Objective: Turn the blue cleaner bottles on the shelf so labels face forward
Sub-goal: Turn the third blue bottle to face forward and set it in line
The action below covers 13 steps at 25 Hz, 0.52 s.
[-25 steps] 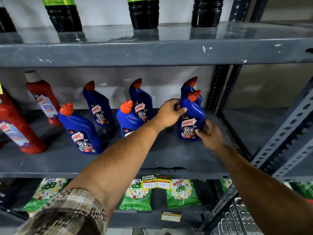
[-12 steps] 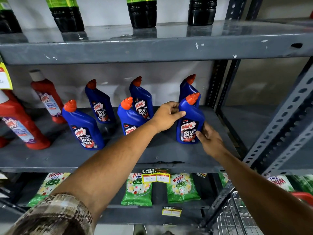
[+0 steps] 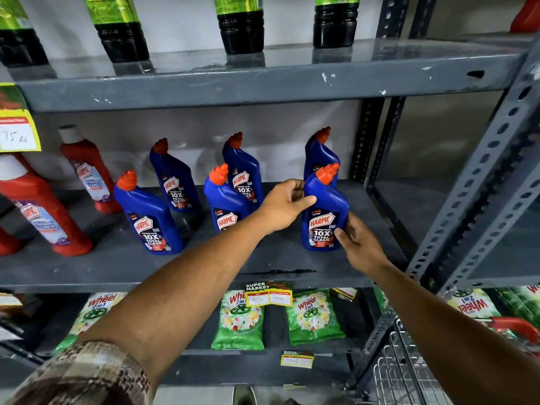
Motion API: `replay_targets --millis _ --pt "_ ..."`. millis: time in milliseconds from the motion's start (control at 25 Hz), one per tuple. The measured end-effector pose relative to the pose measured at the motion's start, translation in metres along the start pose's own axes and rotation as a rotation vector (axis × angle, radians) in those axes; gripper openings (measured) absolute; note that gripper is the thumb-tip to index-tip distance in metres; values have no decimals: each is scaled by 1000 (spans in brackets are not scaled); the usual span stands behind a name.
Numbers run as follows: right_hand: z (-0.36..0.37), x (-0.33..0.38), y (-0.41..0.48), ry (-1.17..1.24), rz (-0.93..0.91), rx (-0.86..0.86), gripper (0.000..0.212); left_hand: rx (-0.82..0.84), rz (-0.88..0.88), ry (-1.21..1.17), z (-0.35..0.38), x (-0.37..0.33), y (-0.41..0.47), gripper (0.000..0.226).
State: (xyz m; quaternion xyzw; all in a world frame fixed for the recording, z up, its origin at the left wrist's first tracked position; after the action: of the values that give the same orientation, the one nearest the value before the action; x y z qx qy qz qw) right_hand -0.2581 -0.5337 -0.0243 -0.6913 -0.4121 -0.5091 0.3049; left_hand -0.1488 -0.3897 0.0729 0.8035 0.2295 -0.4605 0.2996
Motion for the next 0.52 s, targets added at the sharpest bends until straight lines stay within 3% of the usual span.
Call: replay_targets --millis 520 --pt "-1 6 3 -50 18 -29 50 -74 -15 32 4 -4 -10 42"
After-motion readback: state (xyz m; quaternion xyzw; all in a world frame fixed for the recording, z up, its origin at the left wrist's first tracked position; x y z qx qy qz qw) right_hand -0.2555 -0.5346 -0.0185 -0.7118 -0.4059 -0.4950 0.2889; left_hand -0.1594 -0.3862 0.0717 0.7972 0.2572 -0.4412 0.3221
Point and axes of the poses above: each hand's wrist, its own y-axis towards the middle knuckle, its own z-axis out of the palm, x = y × z, the point moved 8 cm from there along y, towards the middle knuckle, and after that the axes turned 9 degrees about z, right-handed, at the moved point
